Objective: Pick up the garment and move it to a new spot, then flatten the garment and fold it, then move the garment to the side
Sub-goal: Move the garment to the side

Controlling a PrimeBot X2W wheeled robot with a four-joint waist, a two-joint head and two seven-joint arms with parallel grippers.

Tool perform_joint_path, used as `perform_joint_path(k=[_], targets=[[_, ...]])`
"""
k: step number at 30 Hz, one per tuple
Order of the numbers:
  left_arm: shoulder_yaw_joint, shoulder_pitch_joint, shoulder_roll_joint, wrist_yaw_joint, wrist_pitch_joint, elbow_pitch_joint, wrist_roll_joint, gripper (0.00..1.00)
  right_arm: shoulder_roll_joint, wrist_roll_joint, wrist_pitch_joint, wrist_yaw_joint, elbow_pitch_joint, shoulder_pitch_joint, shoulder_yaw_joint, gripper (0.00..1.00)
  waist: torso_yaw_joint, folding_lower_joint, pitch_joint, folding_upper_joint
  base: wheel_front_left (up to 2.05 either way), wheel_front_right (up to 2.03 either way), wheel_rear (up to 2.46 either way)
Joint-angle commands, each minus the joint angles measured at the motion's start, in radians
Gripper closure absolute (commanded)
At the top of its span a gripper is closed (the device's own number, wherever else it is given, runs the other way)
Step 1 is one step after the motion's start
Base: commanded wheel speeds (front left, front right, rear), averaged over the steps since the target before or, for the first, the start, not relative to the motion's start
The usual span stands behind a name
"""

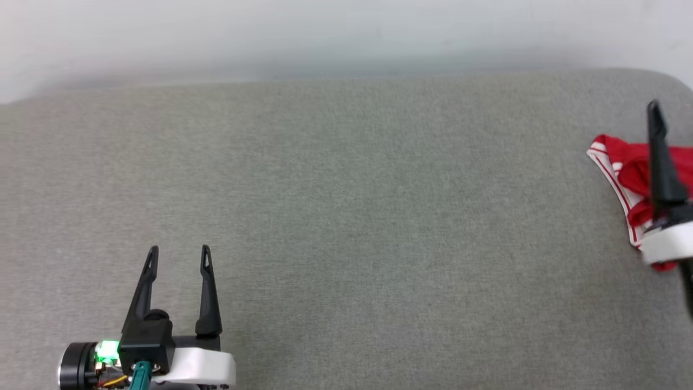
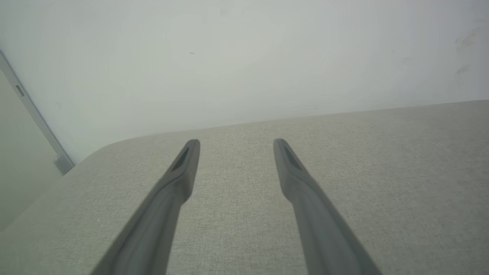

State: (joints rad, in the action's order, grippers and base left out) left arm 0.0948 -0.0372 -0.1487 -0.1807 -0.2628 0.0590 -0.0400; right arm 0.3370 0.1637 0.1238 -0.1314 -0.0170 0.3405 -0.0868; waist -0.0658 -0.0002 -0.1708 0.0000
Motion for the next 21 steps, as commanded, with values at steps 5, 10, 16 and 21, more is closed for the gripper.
perform_joint_path(k=[5, 10, 16, 21], targets=[[-0.001, -0.023, 0.009, 0.011, -0.002, -0.02, -0.004, 0.0, -0.076, -0.039, 0.07, 0.001, 0.006, -0.092, 0.019, 0.0, 0.039, 0.0002, 0.055, 0.0, 0.0, 0.0, 0.0], [-0.002, -0.041, 0.016, 0.022, -0.002, -0.039, -0.004, 0.0, -0.157, -0.044, 0.105, 0.002, 0.0, -0.187, 0.014, 0.0, 0.061, 0.0002, 0.088, 0.0, 0.0, 0.0, 0.0], [-0.004, -0.058, 0.02, 0.036, -0.002, -0.052, -0.004, 0.0, -0.206, -0.033, 0.124, 0.001, -0.023, -0.283, 0.008, 0.0, 0.075, 0.0002, 0.115, 0.0, 0.0, 0.0, 0.0], [-0.005, -0.067, 0.026, 0.049, -0.002, -0.065, -0.009, 0.0, -0.235, -0.02, 0.134, 0.001, -0.033, -0.347, 0.002, 0.0, 0.085, 0.0002, 0.137, 0.0, 0.0, 0.0, 0.0]])
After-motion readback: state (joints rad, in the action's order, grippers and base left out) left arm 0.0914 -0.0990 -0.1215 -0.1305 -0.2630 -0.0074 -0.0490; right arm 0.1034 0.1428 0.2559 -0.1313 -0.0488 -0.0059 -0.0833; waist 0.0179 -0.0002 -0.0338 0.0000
